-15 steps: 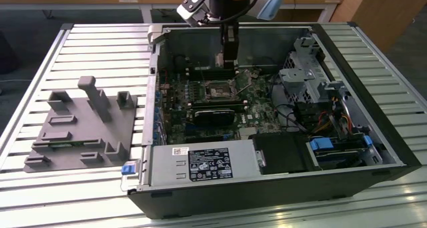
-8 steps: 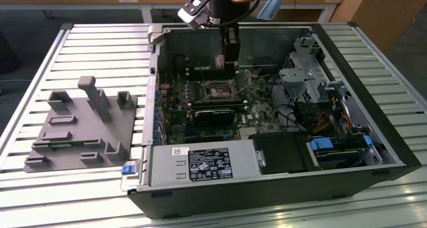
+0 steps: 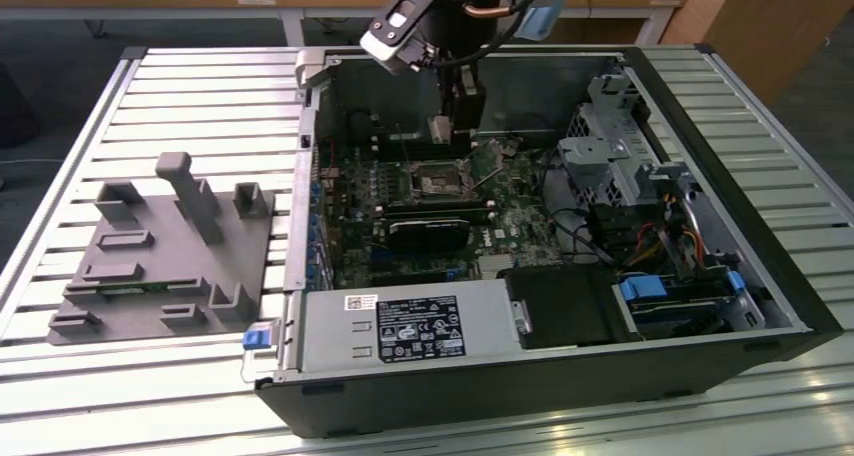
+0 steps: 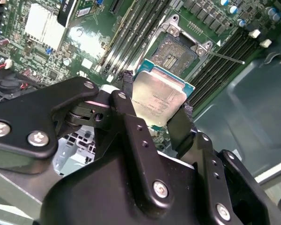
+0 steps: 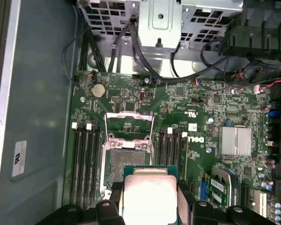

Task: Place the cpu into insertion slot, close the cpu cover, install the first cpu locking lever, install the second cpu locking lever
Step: 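Place the cpu into insertion slot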

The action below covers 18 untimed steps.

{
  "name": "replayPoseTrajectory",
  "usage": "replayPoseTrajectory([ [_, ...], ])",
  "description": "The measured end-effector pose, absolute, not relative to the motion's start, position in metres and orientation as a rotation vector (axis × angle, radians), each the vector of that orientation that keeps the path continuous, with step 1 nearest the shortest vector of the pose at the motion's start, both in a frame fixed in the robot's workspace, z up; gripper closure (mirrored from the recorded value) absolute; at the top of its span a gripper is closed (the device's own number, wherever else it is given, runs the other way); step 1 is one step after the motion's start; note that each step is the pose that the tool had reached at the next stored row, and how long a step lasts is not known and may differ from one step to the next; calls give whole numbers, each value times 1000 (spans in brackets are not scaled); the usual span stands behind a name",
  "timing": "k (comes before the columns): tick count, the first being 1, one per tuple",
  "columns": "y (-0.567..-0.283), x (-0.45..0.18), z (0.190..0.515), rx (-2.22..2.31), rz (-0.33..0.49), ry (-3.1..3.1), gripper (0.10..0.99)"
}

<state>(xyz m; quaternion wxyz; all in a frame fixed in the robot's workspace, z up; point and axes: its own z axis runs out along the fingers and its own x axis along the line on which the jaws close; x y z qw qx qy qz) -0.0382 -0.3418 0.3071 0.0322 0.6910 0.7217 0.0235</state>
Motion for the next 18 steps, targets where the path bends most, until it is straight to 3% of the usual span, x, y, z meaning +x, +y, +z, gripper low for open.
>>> replayPoseTrajectory([
  [18, -342, -39, 294, 2123, 76, 2217, 545],
])
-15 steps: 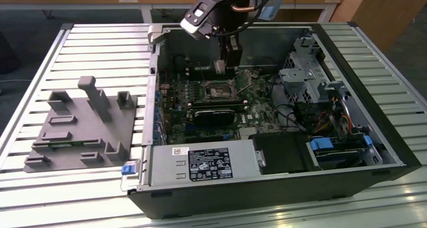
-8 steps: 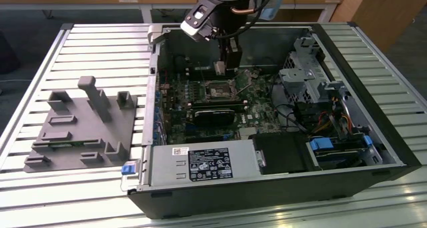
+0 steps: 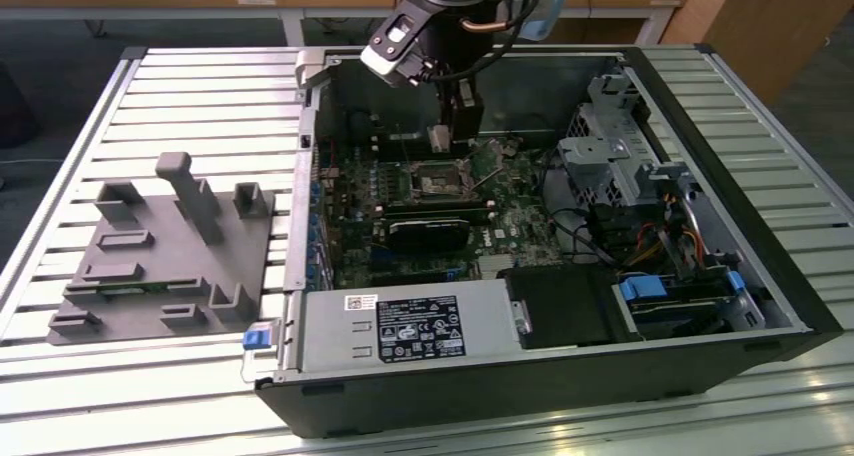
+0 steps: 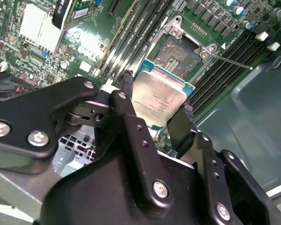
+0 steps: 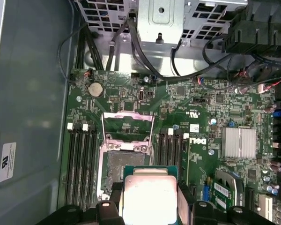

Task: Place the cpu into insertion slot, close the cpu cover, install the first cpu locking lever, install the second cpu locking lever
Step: 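Place the cpu into insertion slot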

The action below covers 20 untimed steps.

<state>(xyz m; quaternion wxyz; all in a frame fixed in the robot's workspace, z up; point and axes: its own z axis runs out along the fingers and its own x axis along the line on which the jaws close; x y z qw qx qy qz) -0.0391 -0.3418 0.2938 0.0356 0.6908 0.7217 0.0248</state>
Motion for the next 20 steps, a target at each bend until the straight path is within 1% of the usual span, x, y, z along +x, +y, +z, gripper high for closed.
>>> replayPoseTrajectory([
  [6, -340, -39, 283, 2121, 75, 2216, 545],
  [20, -324, -40, 259, 2125, 75, 2211, 545],
])
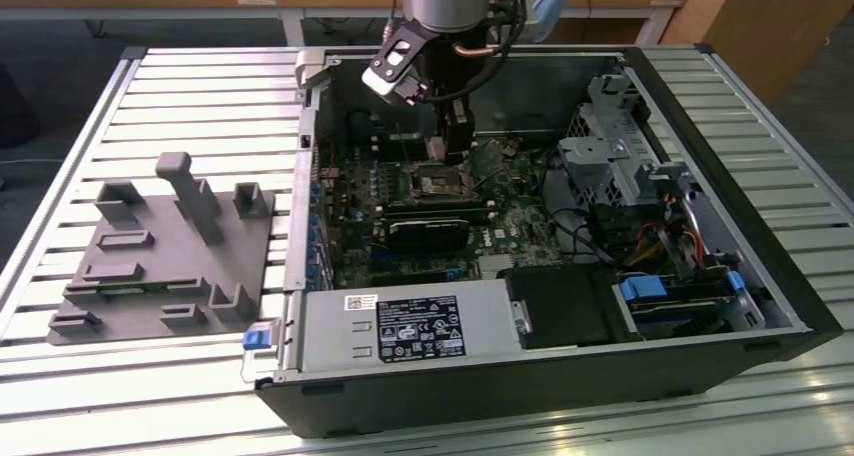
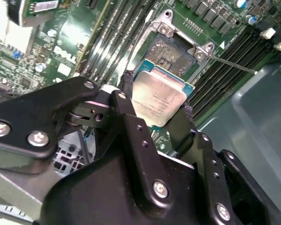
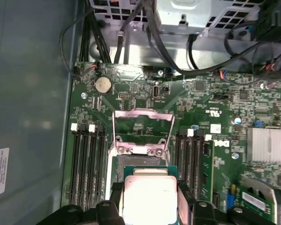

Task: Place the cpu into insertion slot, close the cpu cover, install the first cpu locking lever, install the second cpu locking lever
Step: 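Place the cpu into insertion slot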

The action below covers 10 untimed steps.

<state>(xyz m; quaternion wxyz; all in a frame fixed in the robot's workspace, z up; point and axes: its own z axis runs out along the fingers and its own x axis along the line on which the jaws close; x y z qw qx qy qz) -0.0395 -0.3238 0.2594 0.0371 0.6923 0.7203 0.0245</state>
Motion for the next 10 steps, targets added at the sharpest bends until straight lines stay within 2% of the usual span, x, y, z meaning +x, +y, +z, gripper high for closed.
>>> replayPoseTrajectory([
  [10, -322, -40, 248, 2124, 77, 2209, 545],
])
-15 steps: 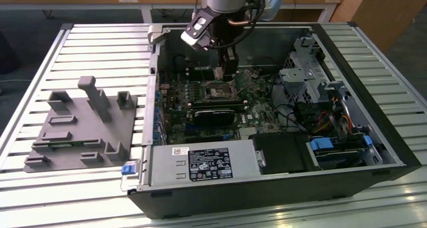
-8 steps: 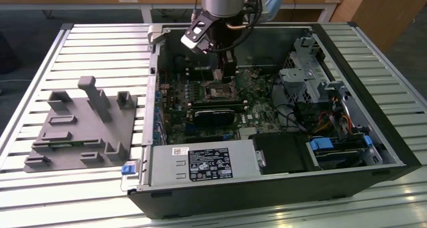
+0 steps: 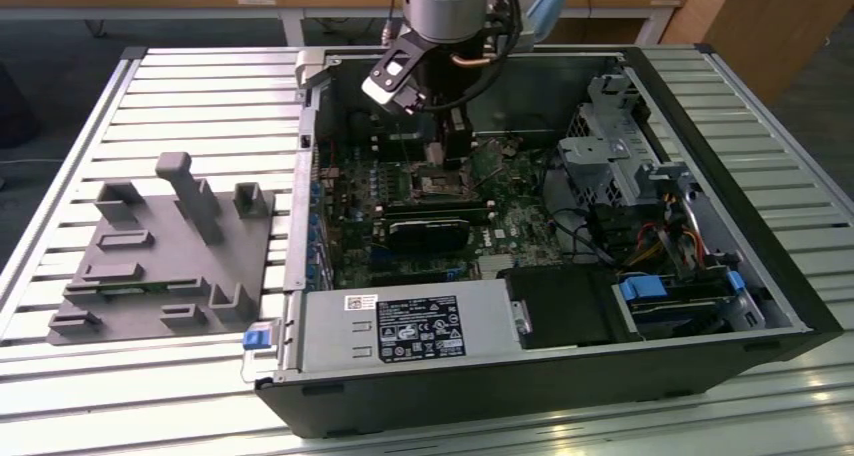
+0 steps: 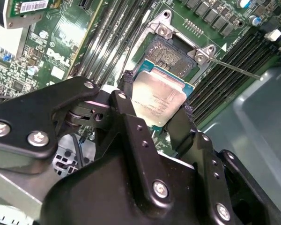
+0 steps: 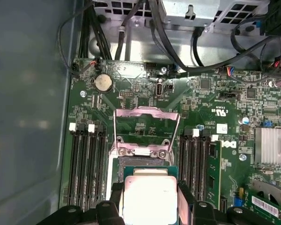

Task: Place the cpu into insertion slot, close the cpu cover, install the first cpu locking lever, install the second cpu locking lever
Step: 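Place the cpu into insertion slot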

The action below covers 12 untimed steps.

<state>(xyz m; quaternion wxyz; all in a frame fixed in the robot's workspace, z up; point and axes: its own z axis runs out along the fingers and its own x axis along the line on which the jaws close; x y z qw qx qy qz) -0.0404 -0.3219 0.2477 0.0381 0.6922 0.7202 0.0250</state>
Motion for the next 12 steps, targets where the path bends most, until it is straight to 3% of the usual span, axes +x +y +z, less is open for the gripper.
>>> replayPoseTrajectory([
  [12, -321, -44, 233, 2122, 74, 2209, 545],
])
